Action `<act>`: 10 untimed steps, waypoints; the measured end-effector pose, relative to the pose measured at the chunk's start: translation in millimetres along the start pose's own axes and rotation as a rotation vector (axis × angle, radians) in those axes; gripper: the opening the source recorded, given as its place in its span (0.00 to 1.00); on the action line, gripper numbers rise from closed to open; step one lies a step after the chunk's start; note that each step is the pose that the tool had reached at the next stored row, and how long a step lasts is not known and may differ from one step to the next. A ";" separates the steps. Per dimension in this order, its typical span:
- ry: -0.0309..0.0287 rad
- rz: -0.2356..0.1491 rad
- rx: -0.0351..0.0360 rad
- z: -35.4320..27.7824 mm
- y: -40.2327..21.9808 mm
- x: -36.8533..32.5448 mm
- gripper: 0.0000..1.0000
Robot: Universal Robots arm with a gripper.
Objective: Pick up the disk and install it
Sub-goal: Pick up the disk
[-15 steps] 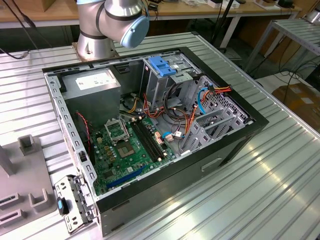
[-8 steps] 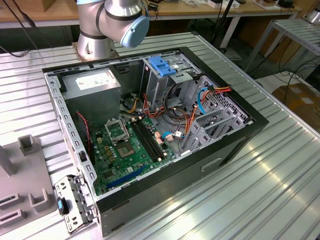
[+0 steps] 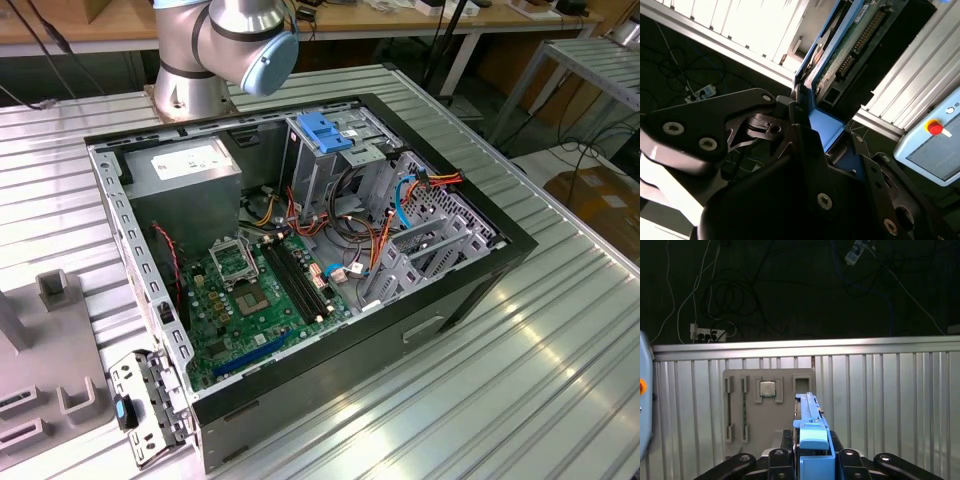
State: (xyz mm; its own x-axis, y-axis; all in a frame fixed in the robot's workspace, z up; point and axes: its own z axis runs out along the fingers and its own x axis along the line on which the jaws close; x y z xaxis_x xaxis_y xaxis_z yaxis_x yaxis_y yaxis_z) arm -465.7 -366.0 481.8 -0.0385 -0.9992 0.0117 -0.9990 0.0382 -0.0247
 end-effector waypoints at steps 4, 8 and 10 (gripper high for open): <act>-0.0007 0.000 0.0000 -3.6 -0.1 0.1 0.37; -0.0010 0.000 0.0001 -7.1 -0.1 0.1 0.37; -0.0010 0.000 0.0000 -7.3 -0.1 0.1 0.37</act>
State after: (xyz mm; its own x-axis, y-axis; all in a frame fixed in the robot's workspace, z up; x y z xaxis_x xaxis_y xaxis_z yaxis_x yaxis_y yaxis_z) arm -465.7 -366.0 489.0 -0.0386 -0.9992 0.0107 -0.9990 0.0383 -0.0247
